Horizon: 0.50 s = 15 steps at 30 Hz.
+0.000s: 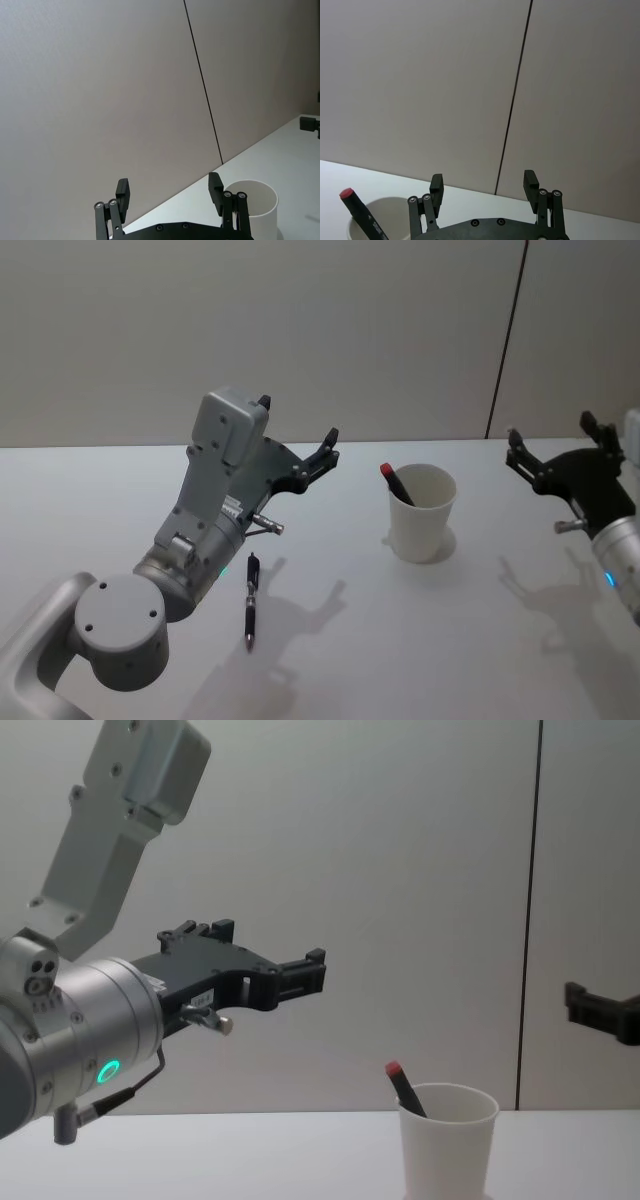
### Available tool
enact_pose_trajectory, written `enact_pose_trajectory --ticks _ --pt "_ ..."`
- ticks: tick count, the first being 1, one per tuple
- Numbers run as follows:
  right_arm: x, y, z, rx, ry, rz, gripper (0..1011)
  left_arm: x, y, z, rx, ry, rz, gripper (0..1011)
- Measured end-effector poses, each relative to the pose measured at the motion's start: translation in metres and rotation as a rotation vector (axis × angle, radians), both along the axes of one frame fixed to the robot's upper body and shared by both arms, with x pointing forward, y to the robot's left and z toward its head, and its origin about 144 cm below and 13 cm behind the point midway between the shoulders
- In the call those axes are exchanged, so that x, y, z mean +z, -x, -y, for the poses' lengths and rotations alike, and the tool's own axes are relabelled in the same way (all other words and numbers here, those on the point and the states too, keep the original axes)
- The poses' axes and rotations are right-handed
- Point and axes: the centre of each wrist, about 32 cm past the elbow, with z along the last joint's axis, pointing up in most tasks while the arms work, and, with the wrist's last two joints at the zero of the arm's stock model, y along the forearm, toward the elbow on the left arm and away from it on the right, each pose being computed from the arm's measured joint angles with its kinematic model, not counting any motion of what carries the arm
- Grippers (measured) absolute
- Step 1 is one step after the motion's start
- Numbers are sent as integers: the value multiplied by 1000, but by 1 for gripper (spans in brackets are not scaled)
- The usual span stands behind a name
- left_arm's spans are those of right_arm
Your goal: Place the pen into the pen holder.
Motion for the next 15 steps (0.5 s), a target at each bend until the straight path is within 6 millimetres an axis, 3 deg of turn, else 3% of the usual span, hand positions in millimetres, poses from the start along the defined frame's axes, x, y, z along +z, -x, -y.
enact_pose_trajectory --ticks 15 --pt "10 9 29 -44 104 -45 1001 0 0 0 0 0 0 1004"
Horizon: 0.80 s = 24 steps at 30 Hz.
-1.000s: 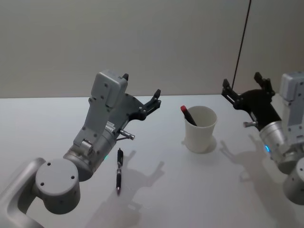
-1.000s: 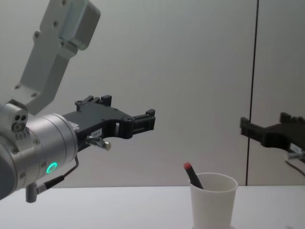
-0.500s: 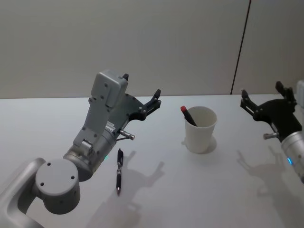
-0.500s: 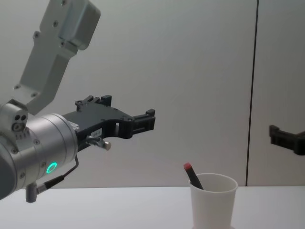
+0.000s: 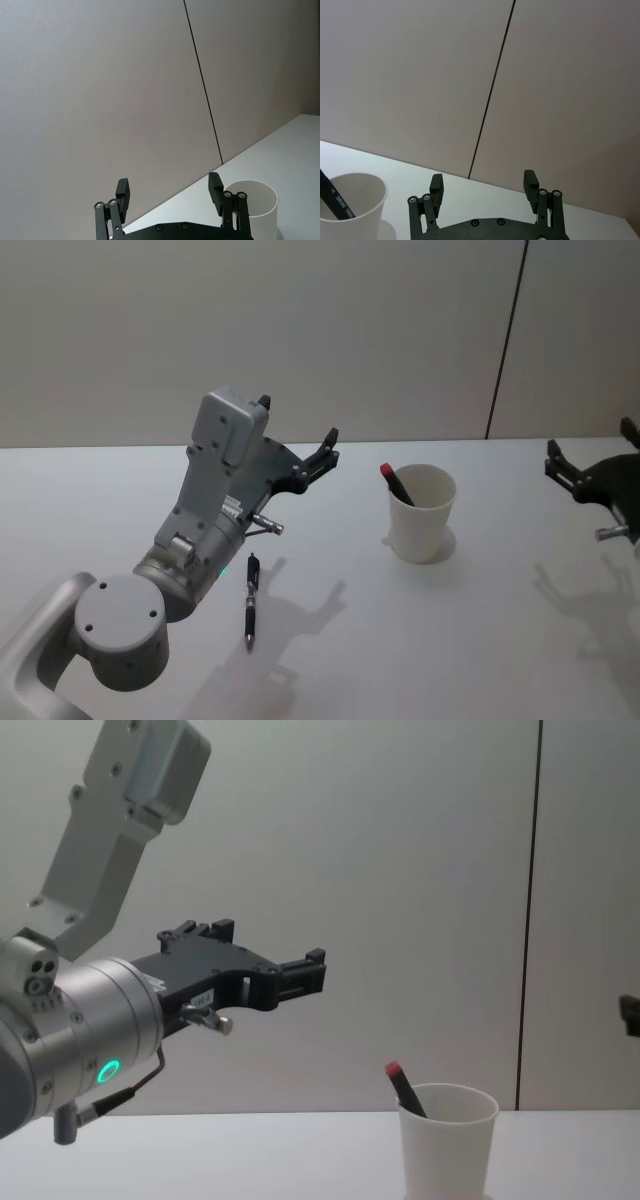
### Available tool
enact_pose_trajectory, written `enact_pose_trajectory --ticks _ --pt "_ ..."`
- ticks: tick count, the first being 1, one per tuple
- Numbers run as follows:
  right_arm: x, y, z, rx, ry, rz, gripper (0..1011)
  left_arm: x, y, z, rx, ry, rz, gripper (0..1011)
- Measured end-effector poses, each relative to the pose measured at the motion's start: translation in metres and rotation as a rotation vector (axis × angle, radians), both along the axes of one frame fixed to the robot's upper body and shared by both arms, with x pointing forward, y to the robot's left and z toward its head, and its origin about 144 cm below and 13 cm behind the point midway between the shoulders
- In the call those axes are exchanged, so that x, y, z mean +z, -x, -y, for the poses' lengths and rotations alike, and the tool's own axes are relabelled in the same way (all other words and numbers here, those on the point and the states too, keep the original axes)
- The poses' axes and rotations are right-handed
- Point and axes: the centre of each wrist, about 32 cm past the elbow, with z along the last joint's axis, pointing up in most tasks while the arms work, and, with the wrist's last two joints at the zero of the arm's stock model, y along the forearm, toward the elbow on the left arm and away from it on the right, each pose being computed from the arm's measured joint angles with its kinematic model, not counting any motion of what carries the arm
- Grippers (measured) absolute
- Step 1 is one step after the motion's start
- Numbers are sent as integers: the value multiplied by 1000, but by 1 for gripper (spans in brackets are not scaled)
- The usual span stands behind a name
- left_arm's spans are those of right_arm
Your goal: Place the pen into the pen holder.
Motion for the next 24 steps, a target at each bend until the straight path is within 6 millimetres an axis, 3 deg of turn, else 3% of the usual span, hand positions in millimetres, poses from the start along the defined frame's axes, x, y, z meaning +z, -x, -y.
enact_pose_trajectory --ticks 14,24 --pt "8 2 27 -21 79 -36 1001 0 0 0 0 0 0 1004" --pt "6 9 34 -18 111 -83 1001 0 0 0 0 0 0 1004"
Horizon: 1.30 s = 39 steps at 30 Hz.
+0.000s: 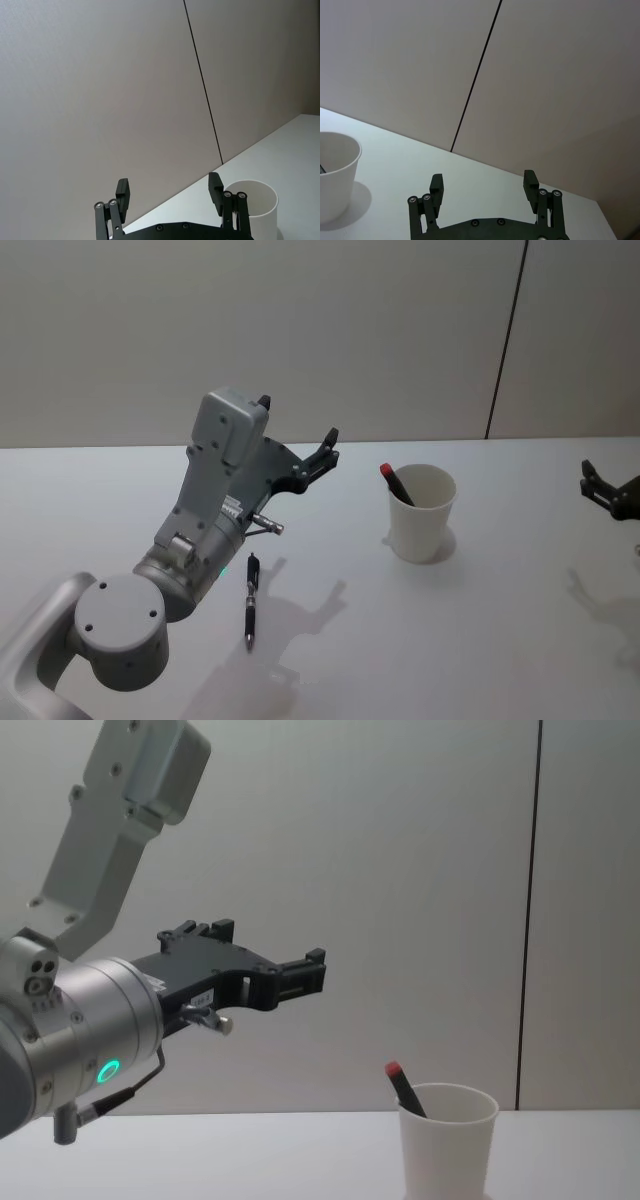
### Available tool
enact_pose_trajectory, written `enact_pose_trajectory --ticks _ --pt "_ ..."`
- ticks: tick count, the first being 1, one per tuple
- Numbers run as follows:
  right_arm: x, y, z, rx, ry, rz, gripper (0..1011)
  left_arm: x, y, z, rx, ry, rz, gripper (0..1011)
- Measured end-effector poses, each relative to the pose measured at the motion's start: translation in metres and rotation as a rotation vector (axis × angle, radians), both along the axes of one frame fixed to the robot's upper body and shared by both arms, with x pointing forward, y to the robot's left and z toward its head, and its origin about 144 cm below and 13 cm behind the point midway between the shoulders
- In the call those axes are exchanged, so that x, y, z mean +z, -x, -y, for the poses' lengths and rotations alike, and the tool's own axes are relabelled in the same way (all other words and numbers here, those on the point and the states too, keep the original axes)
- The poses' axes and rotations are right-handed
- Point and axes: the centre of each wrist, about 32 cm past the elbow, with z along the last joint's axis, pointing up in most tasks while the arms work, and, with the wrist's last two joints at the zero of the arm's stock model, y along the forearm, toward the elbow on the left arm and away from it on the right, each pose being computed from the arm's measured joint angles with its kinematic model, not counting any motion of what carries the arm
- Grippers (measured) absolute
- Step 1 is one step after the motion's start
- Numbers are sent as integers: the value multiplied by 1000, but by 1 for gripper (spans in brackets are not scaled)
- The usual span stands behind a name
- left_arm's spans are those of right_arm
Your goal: Place the pen into the pen holder.
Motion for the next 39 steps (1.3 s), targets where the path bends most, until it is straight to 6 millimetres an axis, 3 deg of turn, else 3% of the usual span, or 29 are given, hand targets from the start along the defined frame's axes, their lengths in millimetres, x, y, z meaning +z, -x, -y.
enact_pose_trajectory --ticks 19,39 --pt "-3 7 3 4 18 -42 1001 2 1 0 7 -8 -29 1004" --pt "-4 8 4 4 21 -51 1001 10 17 -2 92 35 -233 1004"
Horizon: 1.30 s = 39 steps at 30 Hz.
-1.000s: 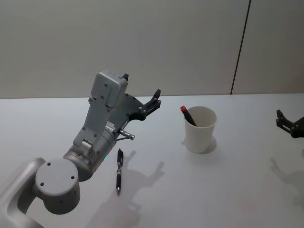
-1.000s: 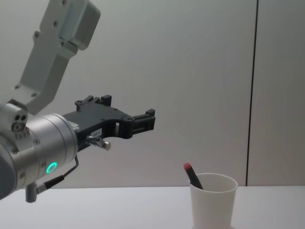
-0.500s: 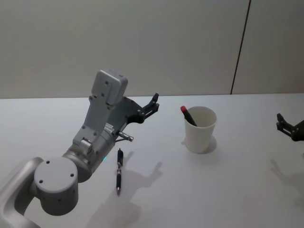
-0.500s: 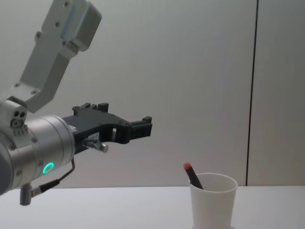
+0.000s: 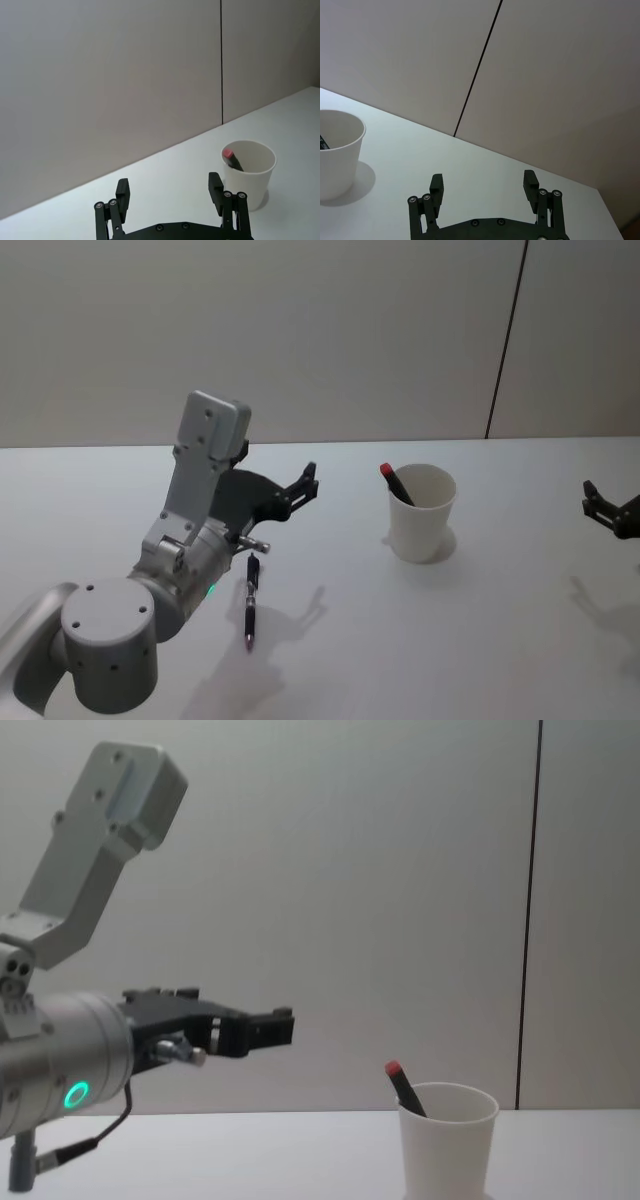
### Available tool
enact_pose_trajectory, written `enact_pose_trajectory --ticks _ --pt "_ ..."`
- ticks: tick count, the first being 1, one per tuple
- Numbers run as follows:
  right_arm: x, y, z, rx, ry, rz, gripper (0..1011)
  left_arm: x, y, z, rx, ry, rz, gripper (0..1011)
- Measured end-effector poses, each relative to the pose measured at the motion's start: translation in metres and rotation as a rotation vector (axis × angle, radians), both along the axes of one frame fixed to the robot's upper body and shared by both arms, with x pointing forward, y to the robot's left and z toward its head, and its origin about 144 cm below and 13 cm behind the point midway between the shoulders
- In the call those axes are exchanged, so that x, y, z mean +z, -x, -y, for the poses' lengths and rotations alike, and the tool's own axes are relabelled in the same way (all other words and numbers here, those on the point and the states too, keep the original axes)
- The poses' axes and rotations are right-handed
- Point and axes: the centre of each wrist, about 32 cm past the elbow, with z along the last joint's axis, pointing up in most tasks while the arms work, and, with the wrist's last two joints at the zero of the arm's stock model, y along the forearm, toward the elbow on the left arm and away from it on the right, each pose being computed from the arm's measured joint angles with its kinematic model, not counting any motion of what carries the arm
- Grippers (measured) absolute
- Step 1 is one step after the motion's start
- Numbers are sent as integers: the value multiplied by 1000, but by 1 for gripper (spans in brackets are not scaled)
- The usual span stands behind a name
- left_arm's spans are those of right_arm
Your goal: Place the pen into the pen holder.
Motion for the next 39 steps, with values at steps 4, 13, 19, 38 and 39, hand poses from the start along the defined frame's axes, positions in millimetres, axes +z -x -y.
enact_pose_trajectory --ticks 4,13,19,38,39 --pt "0 0 0 0 1 -1 1001 -2 4 -1 29 22 -59 1004" --pt "0 0 0 0 1 -2 1001 -10 10 -1 104 59 -154 1004" --pt "0 0 0 0 1 -2 1001 -17 12 0 170 71 -216 1004" --pt "0 0 0 0 0 -2 1001 -38 5 -2 267 44 -406 1004" --pt "0 0 0 0 0 -2 1001 -39 5 -2 268 41 -418 1004"
